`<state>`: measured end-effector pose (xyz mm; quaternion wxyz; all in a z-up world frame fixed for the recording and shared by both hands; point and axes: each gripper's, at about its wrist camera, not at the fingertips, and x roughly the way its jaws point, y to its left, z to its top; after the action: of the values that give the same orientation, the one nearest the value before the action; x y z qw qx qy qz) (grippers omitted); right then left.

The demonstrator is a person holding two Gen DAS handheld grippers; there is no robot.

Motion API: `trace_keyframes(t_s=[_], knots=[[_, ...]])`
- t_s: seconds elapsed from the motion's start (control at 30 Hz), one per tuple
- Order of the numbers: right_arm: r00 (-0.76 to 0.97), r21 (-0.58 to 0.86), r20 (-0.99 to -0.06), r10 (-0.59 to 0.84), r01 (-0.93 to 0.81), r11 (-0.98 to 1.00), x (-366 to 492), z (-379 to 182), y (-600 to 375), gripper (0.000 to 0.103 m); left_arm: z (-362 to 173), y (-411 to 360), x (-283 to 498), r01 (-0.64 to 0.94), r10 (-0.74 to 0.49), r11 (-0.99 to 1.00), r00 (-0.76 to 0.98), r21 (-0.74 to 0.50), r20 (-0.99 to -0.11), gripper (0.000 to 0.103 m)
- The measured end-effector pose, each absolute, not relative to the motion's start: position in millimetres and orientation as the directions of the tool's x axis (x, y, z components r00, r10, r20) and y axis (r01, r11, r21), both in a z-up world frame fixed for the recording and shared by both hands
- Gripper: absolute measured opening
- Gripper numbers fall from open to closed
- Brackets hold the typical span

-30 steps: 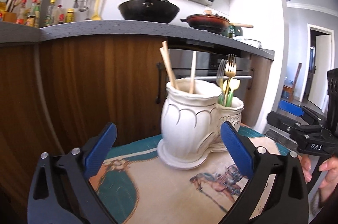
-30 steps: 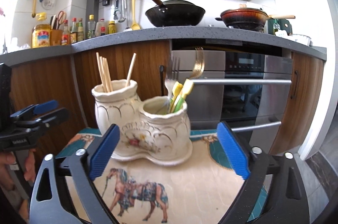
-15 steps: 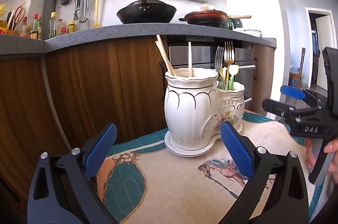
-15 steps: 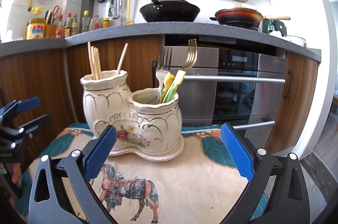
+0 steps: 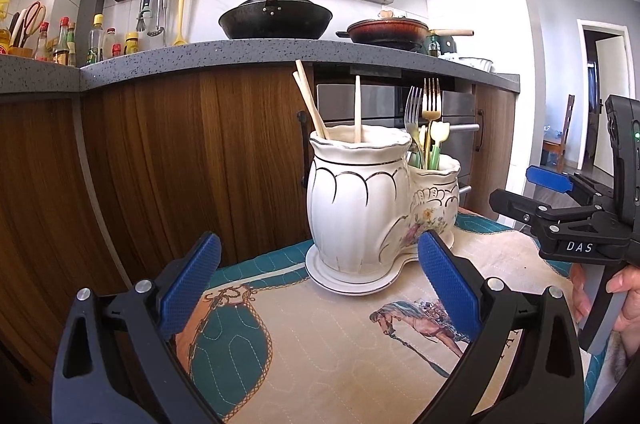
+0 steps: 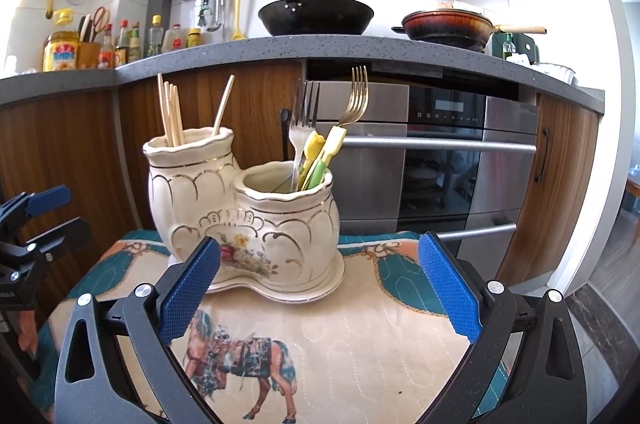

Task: Organize utensils

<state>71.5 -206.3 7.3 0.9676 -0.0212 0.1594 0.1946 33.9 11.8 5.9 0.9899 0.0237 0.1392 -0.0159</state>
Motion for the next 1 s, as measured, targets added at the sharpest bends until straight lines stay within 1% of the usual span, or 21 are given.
trace_keyframes(t_s=[1.0], knots=[[0.873,0.021,-0.318,0.37,-0.384,0.923,71.4,7.3,-205.7,0.098,4.4,12.4,36.4,0.026,-0.013,0.999,0.956,0.038,-0.292,0.097]])
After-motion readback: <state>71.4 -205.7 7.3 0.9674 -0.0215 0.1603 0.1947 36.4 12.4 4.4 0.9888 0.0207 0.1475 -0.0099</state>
